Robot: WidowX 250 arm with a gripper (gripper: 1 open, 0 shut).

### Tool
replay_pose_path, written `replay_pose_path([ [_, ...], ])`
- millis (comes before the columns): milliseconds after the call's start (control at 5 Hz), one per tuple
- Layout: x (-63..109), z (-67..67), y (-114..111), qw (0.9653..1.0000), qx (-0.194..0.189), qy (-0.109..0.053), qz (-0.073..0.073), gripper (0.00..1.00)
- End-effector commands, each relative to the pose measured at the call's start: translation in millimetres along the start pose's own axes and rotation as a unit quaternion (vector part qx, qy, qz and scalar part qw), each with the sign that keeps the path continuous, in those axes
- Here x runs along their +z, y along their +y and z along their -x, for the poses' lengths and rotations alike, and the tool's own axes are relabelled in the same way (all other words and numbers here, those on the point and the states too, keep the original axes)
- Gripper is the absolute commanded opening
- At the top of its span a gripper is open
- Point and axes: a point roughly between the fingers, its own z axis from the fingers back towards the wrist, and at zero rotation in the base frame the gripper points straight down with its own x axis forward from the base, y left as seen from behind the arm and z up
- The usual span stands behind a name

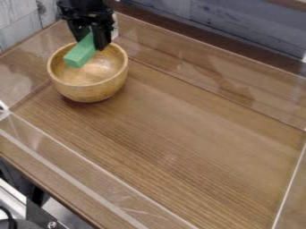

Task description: Put the green block in the brown bowl

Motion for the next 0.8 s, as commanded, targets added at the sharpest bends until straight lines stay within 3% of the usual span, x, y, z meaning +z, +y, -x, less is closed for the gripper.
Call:
replay_pose_path([
  [0,16.3,-9.8,9.8,0.9995,0.005,-0.028,-0.015,0.00],
  [600,10.6,-12.5,16.7,0.9996,0.009,-0.023,-0.013,0.00],
])
